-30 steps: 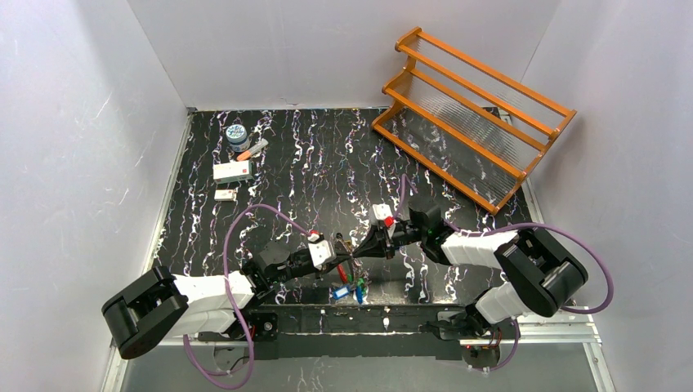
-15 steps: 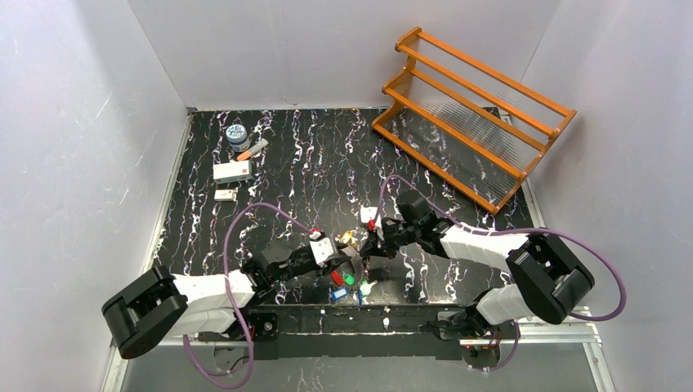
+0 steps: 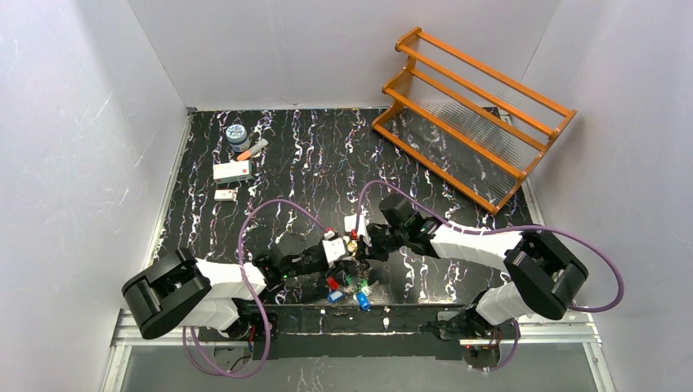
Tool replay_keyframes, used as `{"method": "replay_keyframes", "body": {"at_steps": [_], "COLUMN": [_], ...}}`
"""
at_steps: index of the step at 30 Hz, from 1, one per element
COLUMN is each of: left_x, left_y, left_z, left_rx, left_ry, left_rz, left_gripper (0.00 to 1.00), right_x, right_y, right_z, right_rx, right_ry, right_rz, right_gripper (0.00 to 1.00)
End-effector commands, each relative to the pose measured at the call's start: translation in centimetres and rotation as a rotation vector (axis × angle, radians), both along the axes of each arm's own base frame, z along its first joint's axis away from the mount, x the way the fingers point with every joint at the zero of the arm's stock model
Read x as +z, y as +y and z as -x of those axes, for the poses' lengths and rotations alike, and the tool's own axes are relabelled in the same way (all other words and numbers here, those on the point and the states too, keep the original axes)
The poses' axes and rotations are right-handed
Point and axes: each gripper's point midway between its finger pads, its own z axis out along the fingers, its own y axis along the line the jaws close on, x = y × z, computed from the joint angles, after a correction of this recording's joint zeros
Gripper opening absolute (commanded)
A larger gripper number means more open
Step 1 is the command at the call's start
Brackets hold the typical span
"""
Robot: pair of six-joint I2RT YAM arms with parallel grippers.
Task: Put the keys on the keyring
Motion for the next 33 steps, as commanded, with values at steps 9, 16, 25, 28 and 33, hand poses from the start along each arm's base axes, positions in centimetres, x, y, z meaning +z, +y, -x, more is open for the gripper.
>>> {"method": "replay_keyframes", "body": {"at_steps": [9,16,25,28,33], "left_x": [-0.8,-0.4,1.6,2.9,5.3], "left_y": [-0.8,-0.9,0.2,0.7,1.2], "left_z": [-0.4,-0.9,-0.7,-0.7,-0.1], "left_rx": [0.0,0.023,0.072,0.096,0.089], "left_ry": [0.02,0.022,-0.007,-0.032,-0.085], "left_rz": [-0.031,-0.02,0.063,0.122,0.237], "left_gripper": [0.09,0.0,0.0,0.0,0.0], "right_x": [3.4,3.7,6.9,8.2,9.2], "right_y": [1.4,1.4,0.3,-0.3,-0.8], "right_z": [-0.4,-0.3,-0.7,-0.6,-0.2], "right_rx": [0.024,0.033,0.036,0.049,0.079], "right_ry": [-0.043,-0.051,-0.023,-0.008,-0.001], "right_rz": [-0.089,-0.105,-0.294,-0.367,-0.444], "right_gripper": [0.01,0.01,0.31,0.34,0.36]}}
